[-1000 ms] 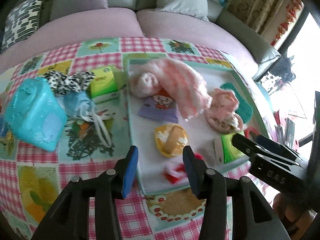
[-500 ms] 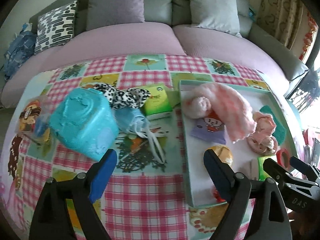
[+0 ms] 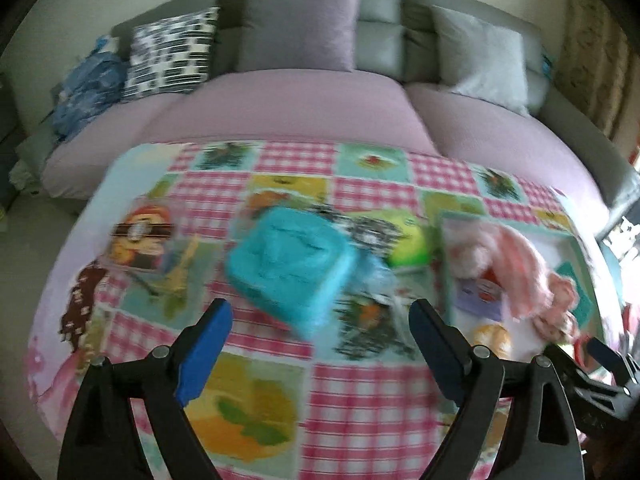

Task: Organize soft objects
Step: 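Move both open tools toward the leopard-print scrunchie and green tissue pack beside the teal box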

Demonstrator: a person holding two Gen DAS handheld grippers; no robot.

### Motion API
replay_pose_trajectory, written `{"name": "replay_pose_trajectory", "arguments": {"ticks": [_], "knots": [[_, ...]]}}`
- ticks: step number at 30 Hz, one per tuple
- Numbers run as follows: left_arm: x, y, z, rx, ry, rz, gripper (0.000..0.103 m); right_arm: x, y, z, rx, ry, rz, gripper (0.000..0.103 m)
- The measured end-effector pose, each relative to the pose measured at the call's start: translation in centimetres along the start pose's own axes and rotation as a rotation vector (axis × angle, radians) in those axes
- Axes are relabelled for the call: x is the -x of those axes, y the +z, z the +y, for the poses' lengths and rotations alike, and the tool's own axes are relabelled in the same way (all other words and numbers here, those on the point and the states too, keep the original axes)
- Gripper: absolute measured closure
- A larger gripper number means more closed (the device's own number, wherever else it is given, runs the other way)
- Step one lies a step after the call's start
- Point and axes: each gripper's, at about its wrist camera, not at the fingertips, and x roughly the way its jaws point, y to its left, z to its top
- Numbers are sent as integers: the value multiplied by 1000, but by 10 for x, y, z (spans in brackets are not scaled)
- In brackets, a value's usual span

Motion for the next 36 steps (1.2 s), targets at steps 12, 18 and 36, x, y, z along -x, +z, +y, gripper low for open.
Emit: {"name": "replay_pose_trajectory", "arguments": {"ticks": [12, 18, 36], "knots": [[-17, 10, 58, 98, 66, 34, 13, -11, 11, 67, 106, 93, -9, 0], [-21, 20, 69, 113, 33, 45, 13, -13, 30, 86, 124, 88, -16, 0], [-93, 95, 28, -79, -138, 237, 13, -58, 113, 99, 209, 122, 56, 18]]}}
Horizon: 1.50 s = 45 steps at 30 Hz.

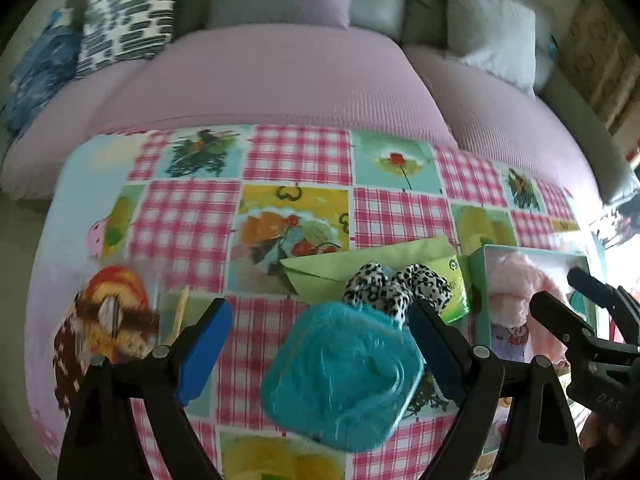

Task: Organize soft objects
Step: 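Move both open tools toward the leopard-print scrunchie and green tissue pack beside the teal box, then grasp the leopard-print scrunchie with the left tool while the right tool grasps a second green tissue pack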

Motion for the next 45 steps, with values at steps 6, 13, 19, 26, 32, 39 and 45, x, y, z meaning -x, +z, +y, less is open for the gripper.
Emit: {"name": "replay_pose_trajectory", "arguments": {"ticks": [6, 13, 19, 26, 32, 39, 45], "knots": [[-32, 22, -6, -55, -28, 111, 15, -27, 8, 1, 14, 48, 80, 27], [-61, 27, -6, -24, -139, 206, 38, -51, 11, 6, 38, 68, 147, 35], [-71, 30, -6, 1, -196, 238, 69, -65, 10, 9, 48, 77, 174, 36], [-70, 30, -2, 9, -219, 218, 90, -76, 9, 14, 60, 88, 192, 43], [-60, 31, 9, 36, -228, 180, 92, -81, 11, 24, 83, 96, 201, 45], [-52, 33, 20, 68, -224, 150, 92, -95, 9, 33, 98, 88, 232, 47], [-52, 32, 27, 82, -224, 147, 92, -105, 6, 38, 100, 84, 253, 50]]}}
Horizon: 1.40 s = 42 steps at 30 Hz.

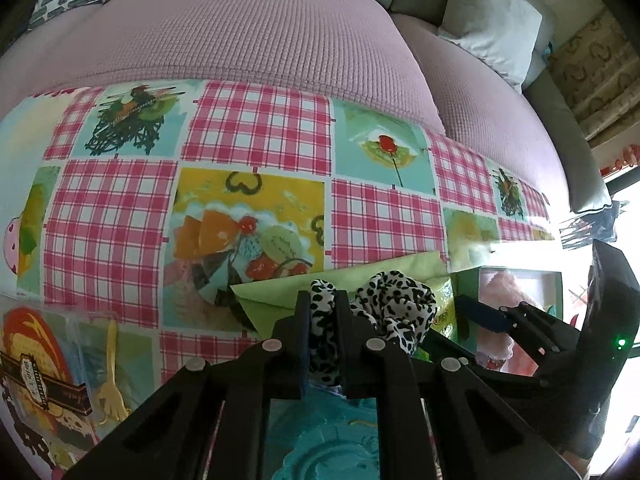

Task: Organize soft objects
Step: 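Grasp the leopard-print scrunchie with the left tool while the right tool grasps a second green tissue pack, then carry the scrunchie and tissue pack over the tray with both tools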

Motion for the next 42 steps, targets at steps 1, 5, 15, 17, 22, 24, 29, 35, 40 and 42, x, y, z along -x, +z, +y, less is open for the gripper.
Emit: {"name": "replay_pose_trajectory", "arguments": {"ticks": [1, 5, 15, 17, 22, 24, 29, 35, 40, 42], "knots": [[0, 0, 1, 0, 0, 0, 92, -2, 0, 1, 0, -1, 4, 50], [-1, 0, 1, 6, 3, 0, 92, -5, 0, 1, -6, -3, 12, 53], [20, -1, -2, 28, 7, -34, 92, 30, -3, -5, -43, 29, -52, 53], [29, -1, -7, 30, 9, -50, 92, 44, -6, -8, -45, 29, -72, 53], [53, -2, -26, 22, 7, -97, 92, 77, -11, -19, -60, 17, -114, 53], [60, -3, -37, 12, 7, -112, 92, 93, -16, -28, -70, 3, -133, 53], [71, -5, -71, -26, 1, -146, 92, 115, -30, -54, -110, -27, -154, 53], [73, -13, -117, -103, -21, -171, 92, 134, -49, -94, -174, -58, -171, 53], [62, -21, -163, -188, -54, -188, 92, 142, -66, -134, -225, -116, -168, 53], [56, -24, -179, -220, -65, -196, 92, 143, -72, -151, -249, -139, -164, 53]]}}
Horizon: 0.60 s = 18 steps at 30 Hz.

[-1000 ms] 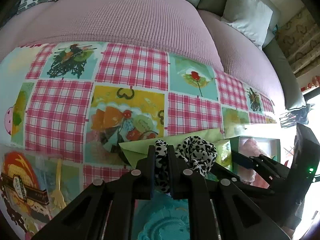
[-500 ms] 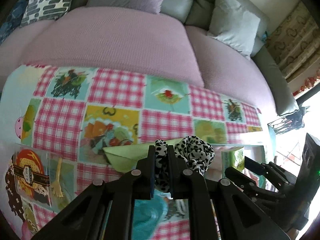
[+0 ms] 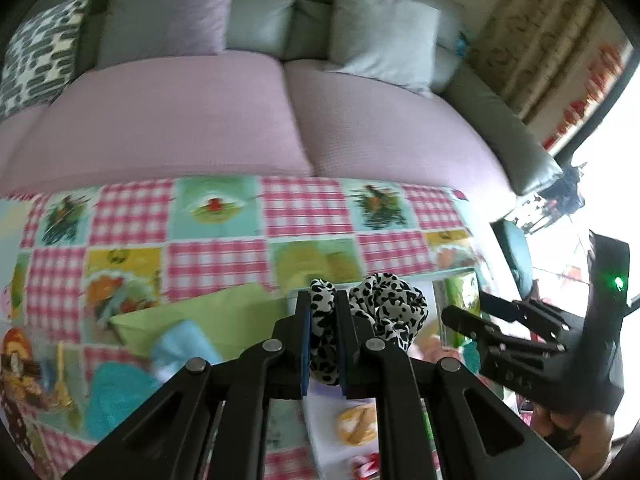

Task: Organize soft objects
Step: 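Carry the scrunchie and tissue pack over the tray with both tools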

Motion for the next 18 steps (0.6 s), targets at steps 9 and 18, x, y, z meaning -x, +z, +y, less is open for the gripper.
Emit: {"name": "replay_pose_trajectory", "arguments": {"ticks": [9, 18], "knots": [[-37, -8, -57, -97, -26, -4, 92, -7, -10, -90, -101, -155, 10, 53], [-75, -20, -84, -189, 48, -5, 92, -34, -17, -118, -106, -204, 30, 53]]}}
